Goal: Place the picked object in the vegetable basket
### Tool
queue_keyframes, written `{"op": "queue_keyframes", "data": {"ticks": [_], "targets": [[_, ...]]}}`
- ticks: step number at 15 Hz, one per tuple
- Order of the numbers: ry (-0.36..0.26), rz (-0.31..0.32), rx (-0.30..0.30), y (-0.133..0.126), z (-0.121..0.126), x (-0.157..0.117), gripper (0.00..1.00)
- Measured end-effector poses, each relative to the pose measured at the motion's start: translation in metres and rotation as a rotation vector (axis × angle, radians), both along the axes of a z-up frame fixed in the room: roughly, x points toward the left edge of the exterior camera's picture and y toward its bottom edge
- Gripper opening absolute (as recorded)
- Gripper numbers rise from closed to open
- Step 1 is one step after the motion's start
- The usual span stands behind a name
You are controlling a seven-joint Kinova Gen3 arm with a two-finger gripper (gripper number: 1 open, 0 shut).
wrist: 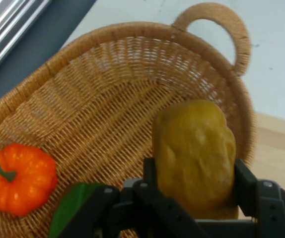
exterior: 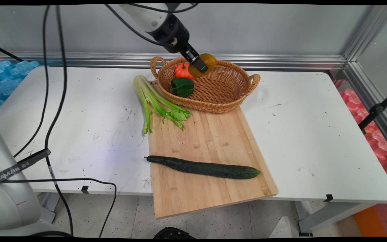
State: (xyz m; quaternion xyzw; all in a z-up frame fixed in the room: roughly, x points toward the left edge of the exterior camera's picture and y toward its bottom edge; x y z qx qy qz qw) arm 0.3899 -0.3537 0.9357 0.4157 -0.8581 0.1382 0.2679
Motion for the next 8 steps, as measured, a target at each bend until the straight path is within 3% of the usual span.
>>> {"op": "queue_keyframes", "data": {"ticks": [8], "targets": [[-0.009,0.064,0.053,-0.04,-0.048,-0.011,0.0]]}}
